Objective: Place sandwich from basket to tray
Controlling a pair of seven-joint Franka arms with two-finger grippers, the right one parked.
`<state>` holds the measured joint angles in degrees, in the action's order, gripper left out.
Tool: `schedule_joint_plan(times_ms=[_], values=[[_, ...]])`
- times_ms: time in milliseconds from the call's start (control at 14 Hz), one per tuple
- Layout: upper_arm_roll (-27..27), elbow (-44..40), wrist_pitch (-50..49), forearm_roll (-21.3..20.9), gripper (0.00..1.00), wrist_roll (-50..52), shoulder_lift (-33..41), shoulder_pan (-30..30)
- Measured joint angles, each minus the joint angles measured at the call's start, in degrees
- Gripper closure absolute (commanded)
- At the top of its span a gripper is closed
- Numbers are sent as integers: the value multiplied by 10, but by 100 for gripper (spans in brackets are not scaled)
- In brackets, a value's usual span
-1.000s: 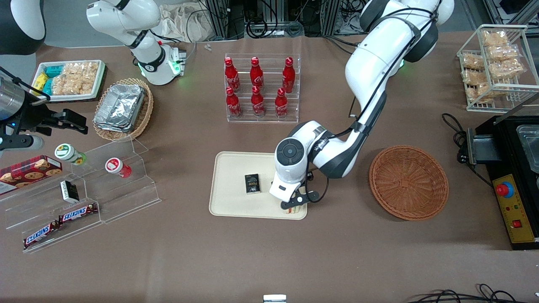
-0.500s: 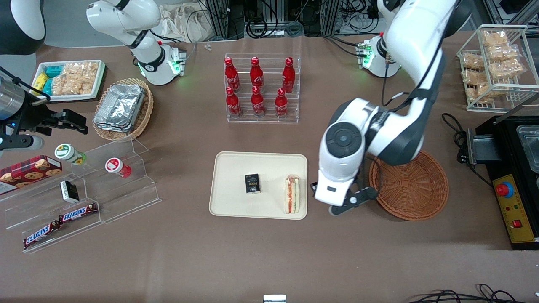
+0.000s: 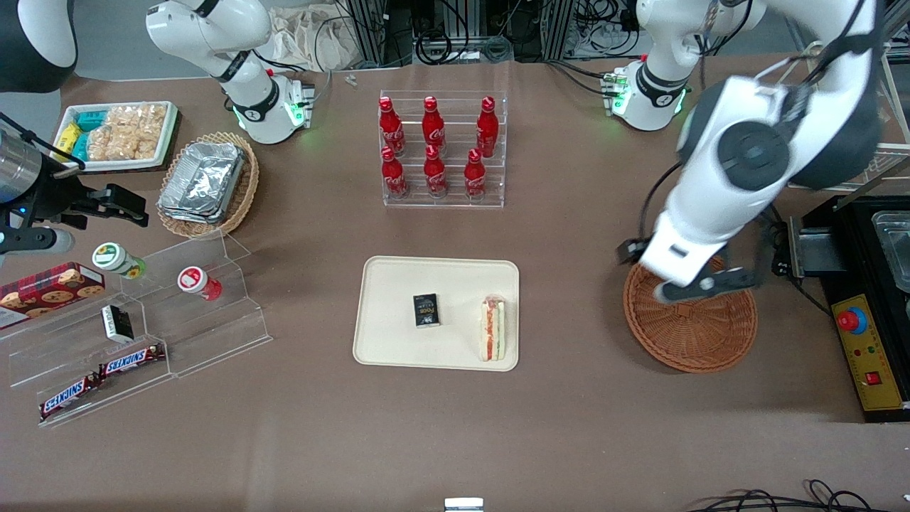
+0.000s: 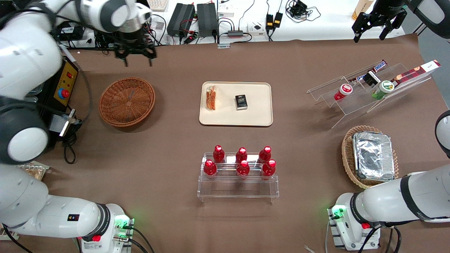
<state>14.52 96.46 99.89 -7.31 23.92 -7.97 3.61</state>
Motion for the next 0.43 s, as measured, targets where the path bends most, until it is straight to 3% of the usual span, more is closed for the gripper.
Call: schedule_joint_plan(times_ms=[214,429], values=[[-3,63,-21,7,0,-185,69,-89],[-5,50,-27,11,0,-274,65,-141]])
